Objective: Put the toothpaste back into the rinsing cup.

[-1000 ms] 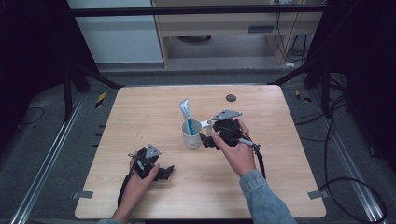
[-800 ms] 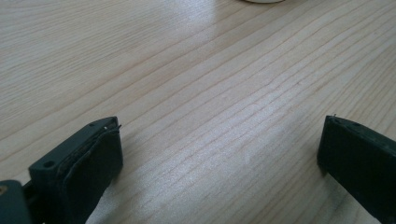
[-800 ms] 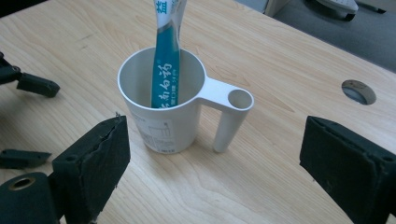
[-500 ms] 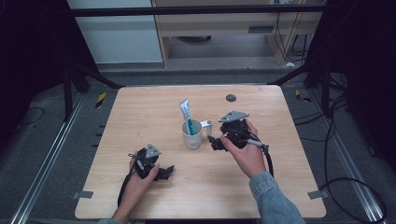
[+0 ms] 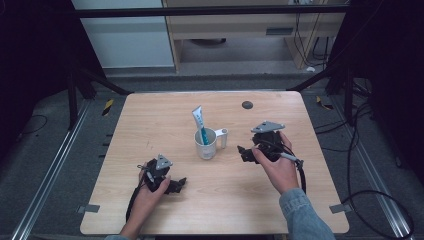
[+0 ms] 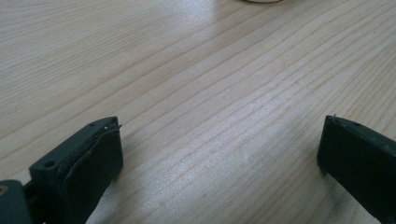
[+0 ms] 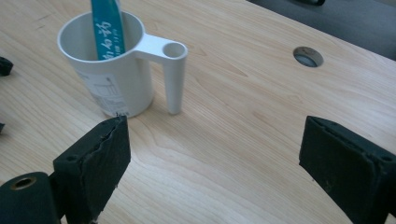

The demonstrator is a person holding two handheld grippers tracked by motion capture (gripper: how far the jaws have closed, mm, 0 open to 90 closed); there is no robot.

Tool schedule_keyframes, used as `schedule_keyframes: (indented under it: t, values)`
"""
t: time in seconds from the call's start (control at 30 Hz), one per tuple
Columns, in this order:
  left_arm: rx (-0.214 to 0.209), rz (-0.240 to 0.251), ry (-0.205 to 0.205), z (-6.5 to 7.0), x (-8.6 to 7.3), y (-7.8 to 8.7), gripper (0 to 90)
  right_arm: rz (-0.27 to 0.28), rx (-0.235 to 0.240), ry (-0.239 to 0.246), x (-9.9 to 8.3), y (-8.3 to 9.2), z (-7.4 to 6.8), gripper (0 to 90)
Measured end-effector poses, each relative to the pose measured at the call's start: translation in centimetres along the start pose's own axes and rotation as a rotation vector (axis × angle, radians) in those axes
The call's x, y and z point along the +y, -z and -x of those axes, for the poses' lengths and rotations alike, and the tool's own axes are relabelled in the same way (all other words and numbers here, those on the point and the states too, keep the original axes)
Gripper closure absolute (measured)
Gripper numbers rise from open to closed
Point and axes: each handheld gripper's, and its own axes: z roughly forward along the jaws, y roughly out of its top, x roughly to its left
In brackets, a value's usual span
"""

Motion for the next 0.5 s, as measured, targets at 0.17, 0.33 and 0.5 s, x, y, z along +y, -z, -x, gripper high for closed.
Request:
schedule_keyframes:
  t: [0.17,0.33,0.5]
  values:
    - [-0.001,-0.003,-0.002,0.0,0.0,0.0,0.0,0.002,-0.022,-0.023,-1.3,0.7,1.5,8.9]
    - [0.0,-0.003,-0.002,0.0,0.0,0.0,0.0,-0.013,-0.044,-0.072,-3.2,1.3,3.3,8.8]
    - [0.0,-0.003,-0.002,0.0,0.0,0.0,0.0,-0.02,-0.062,-0.091,-4.6,1.8,4.1,9.0]
